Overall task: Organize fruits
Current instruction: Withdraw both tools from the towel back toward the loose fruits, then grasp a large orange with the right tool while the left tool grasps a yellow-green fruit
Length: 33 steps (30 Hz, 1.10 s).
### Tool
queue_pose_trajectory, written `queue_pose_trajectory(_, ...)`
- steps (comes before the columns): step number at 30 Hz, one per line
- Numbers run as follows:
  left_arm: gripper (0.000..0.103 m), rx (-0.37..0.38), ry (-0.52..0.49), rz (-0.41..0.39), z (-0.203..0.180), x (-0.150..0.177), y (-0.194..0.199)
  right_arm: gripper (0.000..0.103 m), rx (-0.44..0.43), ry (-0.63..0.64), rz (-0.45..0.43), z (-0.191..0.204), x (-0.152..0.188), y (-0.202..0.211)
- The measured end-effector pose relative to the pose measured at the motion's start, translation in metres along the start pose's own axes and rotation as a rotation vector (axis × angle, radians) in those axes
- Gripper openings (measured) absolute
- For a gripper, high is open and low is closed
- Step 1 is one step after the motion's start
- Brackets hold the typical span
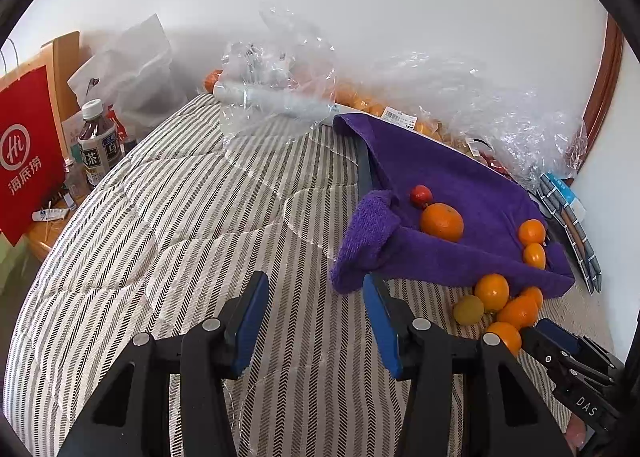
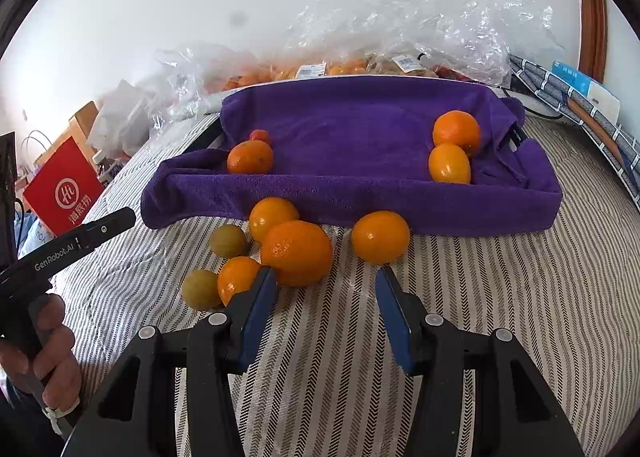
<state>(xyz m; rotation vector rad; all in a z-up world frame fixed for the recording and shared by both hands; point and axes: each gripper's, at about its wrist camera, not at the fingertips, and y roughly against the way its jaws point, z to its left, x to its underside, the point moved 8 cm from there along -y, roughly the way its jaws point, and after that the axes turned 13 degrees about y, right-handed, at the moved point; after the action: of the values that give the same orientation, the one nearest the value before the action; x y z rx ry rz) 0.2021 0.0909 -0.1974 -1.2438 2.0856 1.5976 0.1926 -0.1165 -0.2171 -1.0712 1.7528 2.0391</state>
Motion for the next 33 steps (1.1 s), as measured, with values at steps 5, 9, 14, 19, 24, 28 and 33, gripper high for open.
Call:
queue_pose_trajectory(5,0.047,-0.001,0.008,0.011,0.002,0.0,-0.002,0.052,-0.017,0.009,0.001,0.005,0.0,0.0)
queue_pose_trajectory(9,0.047,-0.001,0.018,0.016,0.004,-0.001,-0.003,0.052,-0.006,0.011,-0.002,0.005,-0.001,-0.001)
queue_pose_trajectory(14,0.047,-0.006,0.016,0.025,0.003,0.0,-0.006,0.052,-0.031,0.008,-0.016,0.006,-0.008,-0.004)
queue_pose_trajectory(19,0.047,-0.01,0.013,0.027,0.003,0.001,-0.007,0.052,-0.034,0.004,-0.001,0.009,-0.014,-0.015)
queue_pose_trajectory(24,0.047,-0.001,0.02,0.036,0.003,0.001,-0.009,0.04,-0.022,-0.005,0.004,0.009,-0.014,-0.019)
queue_pose_trajectory(28,0.047,0.006,0.007,0.034,0.001,0.002,-0.008,0.04,-0.038,-0.009,-0.008,0.008,-0.013,-0.015)
queue_pose_trajectory(33,0.049,0.013,-0.015,0.038,-0.004,0.004,-0.008,0.04,-0.043,-0.003,-0.03,0.008,-0.004,0.001)
